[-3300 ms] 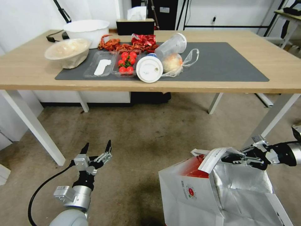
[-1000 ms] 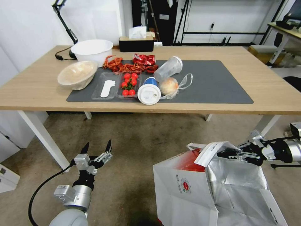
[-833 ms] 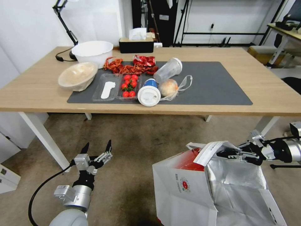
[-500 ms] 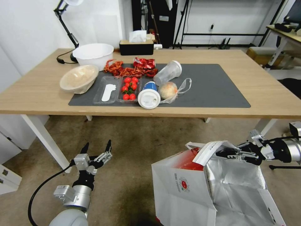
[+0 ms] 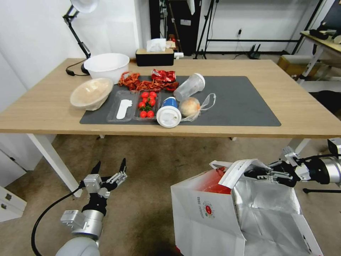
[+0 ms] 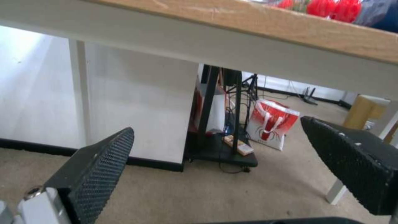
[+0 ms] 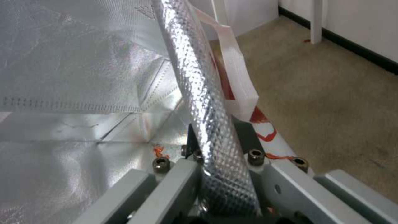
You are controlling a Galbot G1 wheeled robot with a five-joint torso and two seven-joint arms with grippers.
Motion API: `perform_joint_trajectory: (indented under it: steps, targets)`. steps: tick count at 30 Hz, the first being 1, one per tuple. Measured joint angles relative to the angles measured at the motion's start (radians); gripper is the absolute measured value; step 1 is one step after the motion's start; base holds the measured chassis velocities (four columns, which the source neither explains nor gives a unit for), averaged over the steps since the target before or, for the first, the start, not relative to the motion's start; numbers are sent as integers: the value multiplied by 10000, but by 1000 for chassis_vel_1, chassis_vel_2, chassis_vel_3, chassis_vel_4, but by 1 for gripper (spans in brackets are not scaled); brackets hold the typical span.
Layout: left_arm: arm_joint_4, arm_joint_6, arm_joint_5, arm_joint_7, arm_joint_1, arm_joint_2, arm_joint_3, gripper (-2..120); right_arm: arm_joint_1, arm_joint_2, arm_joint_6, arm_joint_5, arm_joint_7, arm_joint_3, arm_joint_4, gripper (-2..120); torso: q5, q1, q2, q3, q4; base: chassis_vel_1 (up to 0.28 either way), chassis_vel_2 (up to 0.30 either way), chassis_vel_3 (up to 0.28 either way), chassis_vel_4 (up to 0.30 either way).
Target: Pick up the food delivery bag from the floor and place it on the table.
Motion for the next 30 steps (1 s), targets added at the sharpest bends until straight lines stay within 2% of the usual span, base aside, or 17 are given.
perform_joint_trajectory:
  steps: [30]
  targets:
    - [-65, 18, 20, -48, 49, 4, -10, 100, -16, 26, -7, -10, -34, 31, 17, 0, -1, 524, 1263, 739, 1, 0, 0, 0, 0]
